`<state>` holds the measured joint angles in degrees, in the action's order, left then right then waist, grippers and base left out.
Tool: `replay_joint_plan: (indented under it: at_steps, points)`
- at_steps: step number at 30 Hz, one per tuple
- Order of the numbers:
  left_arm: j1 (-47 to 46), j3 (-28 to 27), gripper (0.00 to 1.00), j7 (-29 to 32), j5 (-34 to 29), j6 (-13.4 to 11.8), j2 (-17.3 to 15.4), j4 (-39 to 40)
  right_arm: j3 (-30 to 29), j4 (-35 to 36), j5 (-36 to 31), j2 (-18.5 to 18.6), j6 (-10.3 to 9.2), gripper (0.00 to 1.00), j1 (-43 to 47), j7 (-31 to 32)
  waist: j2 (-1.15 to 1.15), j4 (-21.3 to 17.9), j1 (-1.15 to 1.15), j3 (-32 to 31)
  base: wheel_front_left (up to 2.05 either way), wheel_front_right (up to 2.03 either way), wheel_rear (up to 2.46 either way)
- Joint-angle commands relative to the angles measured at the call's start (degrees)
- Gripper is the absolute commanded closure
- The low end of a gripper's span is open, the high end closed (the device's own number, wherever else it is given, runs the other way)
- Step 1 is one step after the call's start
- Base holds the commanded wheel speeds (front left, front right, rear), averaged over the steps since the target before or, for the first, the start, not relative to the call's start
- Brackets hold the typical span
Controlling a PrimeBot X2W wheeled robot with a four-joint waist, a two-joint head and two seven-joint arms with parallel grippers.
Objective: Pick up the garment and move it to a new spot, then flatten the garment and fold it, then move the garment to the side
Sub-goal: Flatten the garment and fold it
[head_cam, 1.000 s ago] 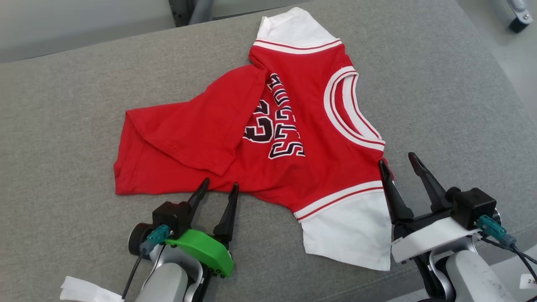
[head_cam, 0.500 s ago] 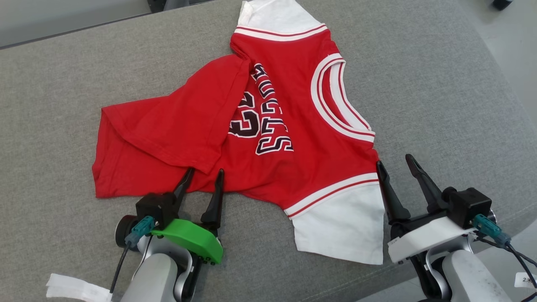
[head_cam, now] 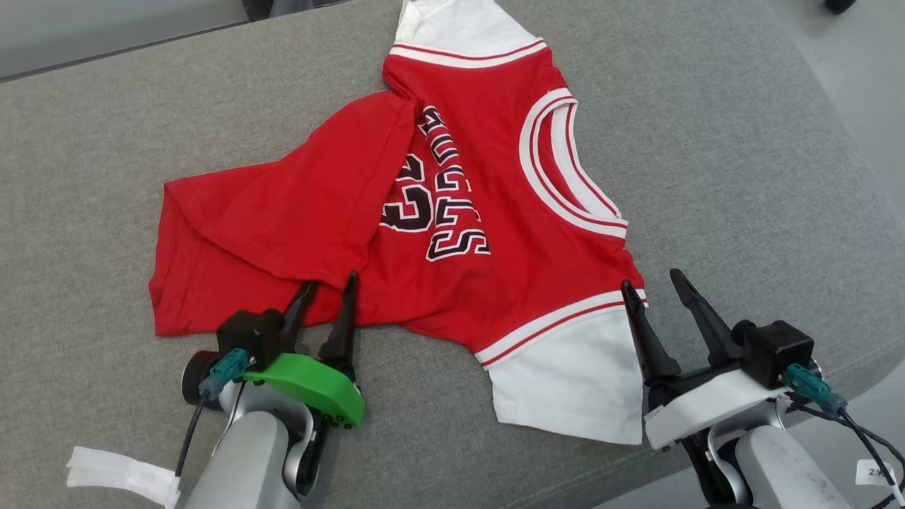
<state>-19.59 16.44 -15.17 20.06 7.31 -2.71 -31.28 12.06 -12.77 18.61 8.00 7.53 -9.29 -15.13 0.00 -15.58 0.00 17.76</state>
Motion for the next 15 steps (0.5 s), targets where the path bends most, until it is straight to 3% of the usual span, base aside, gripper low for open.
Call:
replay_joint_plan:
  at_steps: [1,5,11,15]
  points:
    - [-1.18,-0.63,1.0,0.04,-0.71,0.15,-0.33,0.09,-0.16,-0.33,0.53,0.07,-0.07,0.0,-0.31,-0.01,0.0,-0.05,0.0,0.13,0.0,0.0,0.0]
    - [-2.16,-1.84,1.0,0.03,-1.74,0.2,-0.31,1.2,-0.7,-0.94,0.56,0.13,-0.07,0.0,0.2,-0.01,0.0,0.14,0.0,0.14,0.0,0.0,0.0]
    - [-3.82,-4.17,1.0,0.01,-4.8,0.21,-0.31,11.24,-1.7,-1.27,0.73,-0.42,-0.07,0.0,0.5,-0.01,0.0,0.96,0.0,0.24,0.0,0.0,0.0]
    - [-10.14,-4.54,1.0,0.01,-7.2,0.13,-3.4,13.32,-0.73,-1.61,0.91,-1.01,-0.07,0.0,-0.55,-0.01,0.0,1.21,0.0,1.03,0.0,0.0,0.0]
